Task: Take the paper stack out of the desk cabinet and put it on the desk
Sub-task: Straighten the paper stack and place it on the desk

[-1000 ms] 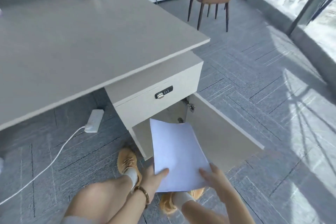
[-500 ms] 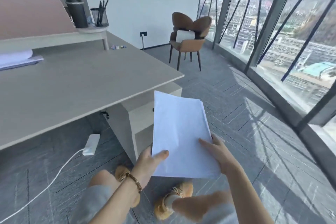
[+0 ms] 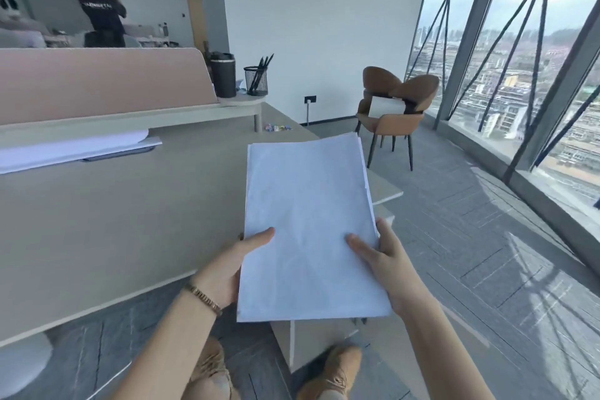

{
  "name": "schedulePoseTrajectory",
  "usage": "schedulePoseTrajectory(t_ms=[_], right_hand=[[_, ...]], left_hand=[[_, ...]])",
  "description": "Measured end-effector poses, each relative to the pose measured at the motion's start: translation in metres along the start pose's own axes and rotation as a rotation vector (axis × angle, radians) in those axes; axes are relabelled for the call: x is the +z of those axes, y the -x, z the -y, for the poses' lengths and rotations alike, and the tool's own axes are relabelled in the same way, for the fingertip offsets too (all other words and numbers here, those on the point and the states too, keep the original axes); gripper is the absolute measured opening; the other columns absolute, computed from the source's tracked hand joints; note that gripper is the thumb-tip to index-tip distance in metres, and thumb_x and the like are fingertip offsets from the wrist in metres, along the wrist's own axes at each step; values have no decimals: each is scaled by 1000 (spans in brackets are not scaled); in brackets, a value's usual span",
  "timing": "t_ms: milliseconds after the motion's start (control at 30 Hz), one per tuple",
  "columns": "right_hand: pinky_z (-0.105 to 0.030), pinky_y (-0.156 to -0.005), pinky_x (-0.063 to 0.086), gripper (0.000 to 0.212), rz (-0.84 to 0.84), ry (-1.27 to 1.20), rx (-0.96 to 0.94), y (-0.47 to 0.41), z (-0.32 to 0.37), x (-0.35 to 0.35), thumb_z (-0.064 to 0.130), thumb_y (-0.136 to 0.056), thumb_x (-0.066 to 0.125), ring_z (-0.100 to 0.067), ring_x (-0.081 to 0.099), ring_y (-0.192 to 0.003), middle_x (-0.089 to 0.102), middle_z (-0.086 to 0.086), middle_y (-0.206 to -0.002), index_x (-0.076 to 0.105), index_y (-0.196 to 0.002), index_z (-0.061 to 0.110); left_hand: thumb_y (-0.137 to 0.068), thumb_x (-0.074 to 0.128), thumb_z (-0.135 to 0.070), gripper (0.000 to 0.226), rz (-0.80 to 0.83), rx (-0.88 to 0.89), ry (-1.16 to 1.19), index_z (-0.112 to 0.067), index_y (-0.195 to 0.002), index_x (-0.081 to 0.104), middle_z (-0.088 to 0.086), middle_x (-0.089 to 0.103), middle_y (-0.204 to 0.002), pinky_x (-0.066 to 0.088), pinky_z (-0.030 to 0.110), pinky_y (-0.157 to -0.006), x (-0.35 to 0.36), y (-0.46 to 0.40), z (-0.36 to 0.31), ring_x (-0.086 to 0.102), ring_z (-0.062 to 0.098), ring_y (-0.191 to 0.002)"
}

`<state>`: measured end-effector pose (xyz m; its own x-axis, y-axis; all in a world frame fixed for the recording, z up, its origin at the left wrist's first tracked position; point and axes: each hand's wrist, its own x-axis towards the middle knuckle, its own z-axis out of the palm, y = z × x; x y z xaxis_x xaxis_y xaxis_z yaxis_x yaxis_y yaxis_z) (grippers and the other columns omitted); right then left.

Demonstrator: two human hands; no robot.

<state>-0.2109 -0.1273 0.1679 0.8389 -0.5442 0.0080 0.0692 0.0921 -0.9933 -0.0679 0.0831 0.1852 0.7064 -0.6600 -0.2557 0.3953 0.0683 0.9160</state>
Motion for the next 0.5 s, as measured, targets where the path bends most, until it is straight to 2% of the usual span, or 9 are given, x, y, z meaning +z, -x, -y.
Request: schedulePoseTrajectory(t_ms=[167, 300, 367, 400, 433, 500], right_hand=[[-49, -83, 63, 28, 13, 42, 6, -74, -19, 49, 19, -94, 70, -28, 78, -95, 78, -5, -111, 56, -117, 14], [-38, -74, 63, 18, 40, 97, -46, -120, -25, 81, 21, -95, 68, -16, 78, -89, 78, 7, -99, 56, -108, 19], [-28, -66, 62, 15, 50, 114, -79, -136, -25, 94, 19, -96, 65, -9, 77, -83, 76, 10, -94, 55, -106, 20], [-28, -66, 62, 14, 54, 130, -95, -143, -23, 100, 18, -97, 64, -9, 76, -83, 75, 7, -97, 54, -106, 20], [-31, -70, 63, 13, 59, 155, -114, -150, -21, 105, 17, -98, 63, -12, 76, -87, 74, 3, -101, 53, -105, 20], [-47, -81, 63, 13, 85, 199, -155, -162, -15, 114, 17, -98, 63, -25, 74, -98, 71, -6, -110, 51, -104, 19]], left_hand=[[-86, 71, -8, 31, -157, 108, -112, -8, -117, 69, 11, 75, -113, 54, 48, -94, -51, -60, -13, 72, 31, -105], [-87, 68, -3, 29, -240, 195, -158, -5, -116, 68, 11, 76, -109, 61, 38, -80, -83, -96, -25, 74, 25, -92], [-87, 68, 0, 29, -272, 267, -210, -9, -115, 68, 6, 75, -109, 59, 35, -81, -95, -107, -32, 73, 18, -88], [-87, 68, 0, 29, -288, 293, -232, -11, -113, 68, 4, 75, -109, 58, 34, -83, -100, -111, -36, 73, 15, -88], [-87, 69, -1, 28, -307, 311, -251, -12, -113, 68, 3, 75, -109, 57, 34, -84, -103, -114, -40, 73, 14, -89], [-87, 70, -4, 32, -336, 350, -279, -12, -118, 66, 1, 75, -112, 56, 35, -88, -109, -119, -50, 73, 16, -98]])
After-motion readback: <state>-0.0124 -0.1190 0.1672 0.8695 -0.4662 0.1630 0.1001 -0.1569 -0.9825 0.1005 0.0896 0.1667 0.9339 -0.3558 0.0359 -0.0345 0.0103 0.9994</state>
